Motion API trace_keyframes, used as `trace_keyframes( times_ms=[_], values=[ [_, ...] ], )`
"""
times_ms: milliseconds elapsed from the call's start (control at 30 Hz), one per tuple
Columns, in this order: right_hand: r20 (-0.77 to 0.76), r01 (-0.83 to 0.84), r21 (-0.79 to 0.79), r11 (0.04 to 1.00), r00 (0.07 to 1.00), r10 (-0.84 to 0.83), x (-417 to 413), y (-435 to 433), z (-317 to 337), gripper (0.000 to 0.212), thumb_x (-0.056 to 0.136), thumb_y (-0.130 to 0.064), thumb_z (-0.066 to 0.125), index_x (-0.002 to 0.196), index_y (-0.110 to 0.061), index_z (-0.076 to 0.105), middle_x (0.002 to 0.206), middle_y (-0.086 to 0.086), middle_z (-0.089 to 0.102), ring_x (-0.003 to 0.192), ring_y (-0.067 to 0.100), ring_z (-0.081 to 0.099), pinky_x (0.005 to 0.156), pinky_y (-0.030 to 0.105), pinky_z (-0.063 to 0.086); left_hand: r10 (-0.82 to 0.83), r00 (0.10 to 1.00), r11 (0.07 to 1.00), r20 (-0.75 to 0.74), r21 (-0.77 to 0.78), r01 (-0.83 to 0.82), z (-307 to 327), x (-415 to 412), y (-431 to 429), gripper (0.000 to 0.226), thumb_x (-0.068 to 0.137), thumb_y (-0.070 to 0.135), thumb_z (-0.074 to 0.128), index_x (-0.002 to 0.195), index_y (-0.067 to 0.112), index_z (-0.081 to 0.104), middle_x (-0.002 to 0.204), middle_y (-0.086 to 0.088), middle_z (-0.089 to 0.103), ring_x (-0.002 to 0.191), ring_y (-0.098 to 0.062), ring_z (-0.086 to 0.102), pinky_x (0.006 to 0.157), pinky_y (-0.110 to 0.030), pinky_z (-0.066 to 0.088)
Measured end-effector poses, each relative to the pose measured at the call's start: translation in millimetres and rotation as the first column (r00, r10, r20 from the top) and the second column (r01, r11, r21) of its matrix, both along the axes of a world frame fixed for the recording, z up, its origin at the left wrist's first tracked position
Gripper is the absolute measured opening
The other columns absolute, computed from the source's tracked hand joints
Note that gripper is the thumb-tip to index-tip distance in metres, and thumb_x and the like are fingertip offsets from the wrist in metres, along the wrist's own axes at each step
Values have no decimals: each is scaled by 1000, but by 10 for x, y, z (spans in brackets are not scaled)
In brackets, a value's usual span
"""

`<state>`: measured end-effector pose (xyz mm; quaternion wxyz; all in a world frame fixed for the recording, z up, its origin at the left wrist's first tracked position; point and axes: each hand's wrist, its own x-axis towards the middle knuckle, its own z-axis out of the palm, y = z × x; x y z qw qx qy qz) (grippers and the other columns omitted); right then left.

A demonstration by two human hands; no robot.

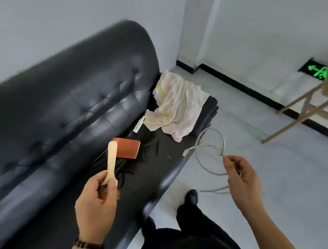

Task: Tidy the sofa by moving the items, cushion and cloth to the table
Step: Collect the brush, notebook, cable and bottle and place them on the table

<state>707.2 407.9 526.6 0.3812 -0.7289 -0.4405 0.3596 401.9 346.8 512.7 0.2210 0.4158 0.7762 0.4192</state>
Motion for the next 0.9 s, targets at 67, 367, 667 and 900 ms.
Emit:
trace_keyframes(
  times_ms=[67, 367, 667, 900],
  values=[
    [-38, 132, 44, 990, 991, -131, 318, -275, 81, 11, 99, -37, 58, 93, -31, 65, 65, -15, 58, 58, 9, 47, 62, 37, 46, -110, 994, 994, 0, 0, 110, 94, 244, 106, 15, 89, 19, 63, 103, 25, 65, 73, 9, 69, 68, -12, 69, 67, -24, 52],
    [-207, 593, 163, 788, 802, -561, 1990, -1445, 42, 13, 100, -33, 58, 88, -31, 63, 58, -17, 49, 55, 11, 39, 54, 32, 34, -511, 829, 819, -229, 163, 550, 525, 2139, 574, 13, 91, 22, 61, 104, 23, 63, 80, 6, 67, 75, 2, 64, 71, -6, 44],
    [-233, 775, 156, 612, 631, -740, 3731, -2451, -2, 12, 101, -26, 56, 91, -25, 63, 62, -18, 53, 57, 0, 44, 54, 18, 40, -814, 551, 531, -185, 150, 834, 263, 4711, 46, 20, 89, 22, 64, 108, 14, 64, 81, 2, 70, 69, -11, 66, 61, -19, 52],
    [-236, 878, 92, 470, 478, -846, 4913, -2803, -163, 15, 100, -29, 57, 87, -27, 63, 60, -17, 49, 56, 4, 41, 58, 33, 39, -904, 408, 403, -128, 68, 913, 154, 6155, 0, 14, 88, 20, 66, 103, 19, 65, 78, 9, 70, 71, -1, 67, 60, -17, 53]
  ],
)
